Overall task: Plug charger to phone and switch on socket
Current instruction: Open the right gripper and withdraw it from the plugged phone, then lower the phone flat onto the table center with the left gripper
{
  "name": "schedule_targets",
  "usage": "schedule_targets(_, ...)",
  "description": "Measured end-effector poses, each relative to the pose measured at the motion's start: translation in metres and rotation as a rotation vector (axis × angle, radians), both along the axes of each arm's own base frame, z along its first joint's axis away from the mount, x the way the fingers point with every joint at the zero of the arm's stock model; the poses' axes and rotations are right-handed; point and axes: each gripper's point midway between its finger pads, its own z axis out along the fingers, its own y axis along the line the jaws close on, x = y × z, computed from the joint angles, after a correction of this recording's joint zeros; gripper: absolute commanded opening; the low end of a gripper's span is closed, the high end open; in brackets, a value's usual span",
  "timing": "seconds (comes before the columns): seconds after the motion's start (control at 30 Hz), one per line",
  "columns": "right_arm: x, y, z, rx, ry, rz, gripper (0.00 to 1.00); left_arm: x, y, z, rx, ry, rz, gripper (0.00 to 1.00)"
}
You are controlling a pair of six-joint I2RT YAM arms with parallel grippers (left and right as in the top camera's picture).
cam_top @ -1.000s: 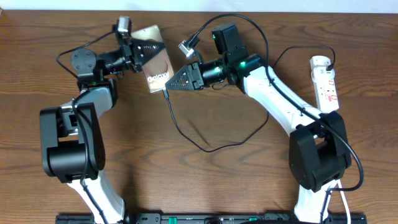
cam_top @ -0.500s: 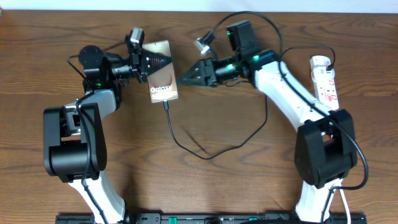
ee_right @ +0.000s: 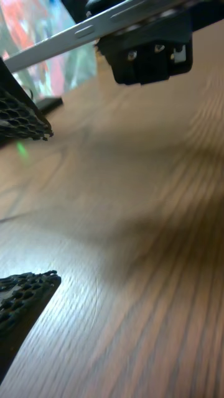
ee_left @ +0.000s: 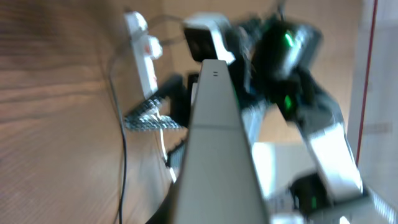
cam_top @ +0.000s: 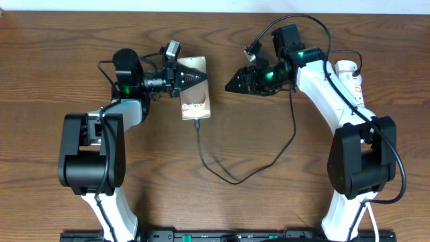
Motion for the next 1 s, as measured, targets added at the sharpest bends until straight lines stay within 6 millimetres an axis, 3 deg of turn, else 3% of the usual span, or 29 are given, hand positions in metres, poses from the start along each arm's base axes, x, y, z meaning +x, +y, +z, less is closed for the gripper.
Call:
schedule_targets(0.27, 0.003, -0.019, -0.017, -0.14, -0.008, -0.037, 0.72, 0.027, 0.003, -0.033, 0.072, 0.149, 0.196, 0.07)
schedule_targets(0.67, 0.012, -0.047, -0.023, -0.192, 0.0, -0.098, 0.73, 0.015, -0.01, -0.073, 0.2, 0.204, 0.196, 0.07)
schedule_targets(1.0, 0.015, -0.057, -0.024, -0.198, 0.008, -0.121, 0.73, 0.015, -0.009, -0.087, 0.295, 0.217, 0.201, 0.08)
